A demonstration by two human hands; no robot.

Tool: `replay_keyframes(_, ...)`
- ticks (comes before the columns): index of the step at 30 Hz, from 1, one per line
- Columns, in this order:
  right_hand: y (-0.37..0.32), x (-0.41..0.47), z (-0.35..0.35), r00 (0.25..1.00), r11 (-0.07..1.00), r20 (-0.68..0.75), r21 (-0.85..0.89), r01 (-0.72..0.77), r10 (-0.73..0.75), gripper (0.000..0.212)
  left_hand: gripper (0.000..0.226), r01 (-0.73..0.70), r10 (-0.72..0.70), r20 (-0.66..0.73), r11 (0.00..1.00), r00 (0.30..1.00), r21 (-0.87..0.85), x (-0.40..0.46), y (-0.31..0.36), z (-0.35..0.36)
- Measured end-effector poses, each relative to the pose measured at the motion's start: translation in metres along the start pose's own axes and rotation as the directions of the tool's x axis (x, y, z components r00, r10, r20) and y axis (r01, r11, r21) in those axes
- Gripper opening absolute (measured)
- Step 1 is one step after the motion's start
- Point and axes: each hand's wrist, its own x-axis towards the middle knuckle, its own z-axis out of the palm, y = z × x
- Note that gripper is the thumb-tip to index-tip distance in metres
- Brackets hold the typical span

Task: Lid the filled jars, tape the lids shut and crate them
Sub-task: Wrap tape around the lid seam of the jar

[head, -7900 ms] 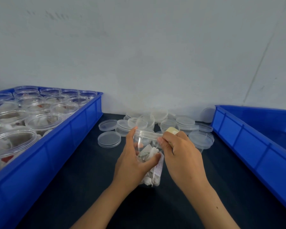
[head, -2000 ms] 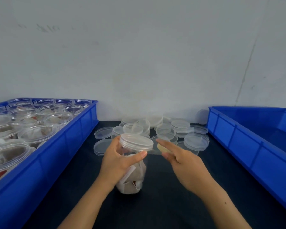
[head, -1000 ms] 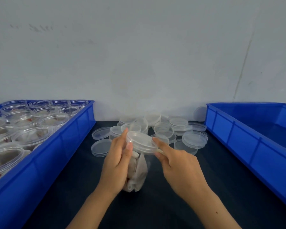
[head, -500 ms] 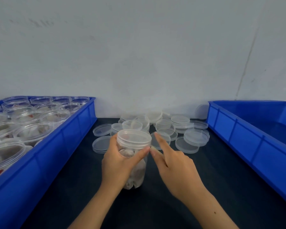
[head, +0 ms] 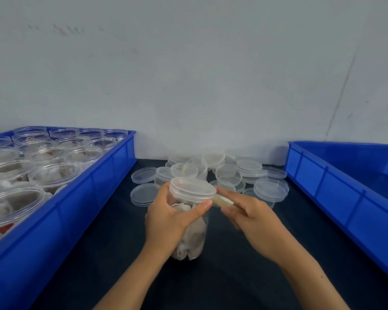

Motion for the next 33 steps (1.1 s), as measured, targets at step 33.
replay_keyframes(33,-0.020,-0.013,0.029,0.965,0.996,-0.256,-0.074,0.045,-0.063,0.040,0.091,-0.052,0.055,0.056,0.998,0.997,-0.045,-0.010,0.009,-0.001)
